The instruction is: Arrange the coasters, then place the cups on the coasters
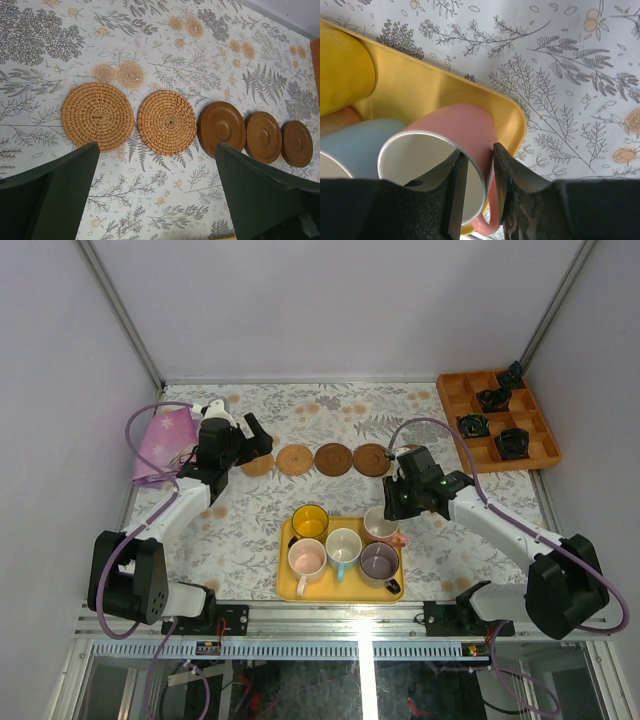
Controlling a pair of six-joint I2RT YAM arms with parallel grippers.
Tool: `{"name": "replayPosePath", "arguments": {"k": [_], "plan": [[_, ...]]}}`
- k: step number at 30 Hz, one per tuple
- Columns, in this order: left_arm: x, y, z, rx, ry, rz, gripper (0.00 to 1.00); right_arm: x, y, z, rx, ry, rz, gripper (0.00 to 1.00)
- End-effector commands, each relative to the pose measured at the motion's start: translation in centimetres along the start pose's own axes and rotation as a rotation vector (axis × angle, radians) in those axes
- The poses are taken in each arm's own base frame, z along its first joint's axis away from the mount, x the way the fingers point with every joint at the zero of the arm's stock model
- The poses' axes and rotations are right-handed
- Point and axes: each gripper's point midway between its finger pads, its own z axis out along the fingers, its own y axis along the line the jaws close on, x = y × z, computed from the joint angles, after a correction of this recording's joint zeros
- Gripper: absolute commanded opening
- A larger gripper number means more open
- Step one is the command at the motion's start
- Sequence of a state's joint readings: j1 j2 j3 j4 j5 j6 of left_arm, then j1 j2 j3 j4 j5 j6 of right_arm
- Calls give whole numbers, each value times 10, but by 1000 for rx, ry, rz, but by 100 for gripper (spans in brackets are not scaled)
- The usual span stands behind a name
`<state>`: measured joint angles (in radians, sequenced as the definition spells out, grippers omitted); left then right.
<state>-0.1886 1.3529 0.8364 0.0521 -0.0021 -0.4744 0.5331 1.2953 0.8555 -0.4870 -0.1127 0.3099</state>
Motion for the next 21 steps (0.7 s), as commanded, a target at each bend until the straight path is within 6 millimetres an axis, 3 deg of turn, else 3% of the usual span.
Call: {"name": "replayPosePath", "arguments": {"k": [1, 5, 12, 17, 21], "plan": [[-18, -3, 0, -1, -57, 12, 100, -40, 7, -2, 2, -118, -62, 30], [-17, -2, -2, -5, -59, 10, 100, -52, 11, -1, -7, -158, -80, 25], [-20, -1, -4, -13, -68, 9, 100, -66, 17, 1, -26, -209, -109, 27], [-21, -1, -4, -14, -72, 8, 100, -66, 20, -1, -34, -202, -124, 38], [-21, -1, -4, -14, -72, 7, 100, -66, 22, -17, -40, -221, -130, 44]]}}
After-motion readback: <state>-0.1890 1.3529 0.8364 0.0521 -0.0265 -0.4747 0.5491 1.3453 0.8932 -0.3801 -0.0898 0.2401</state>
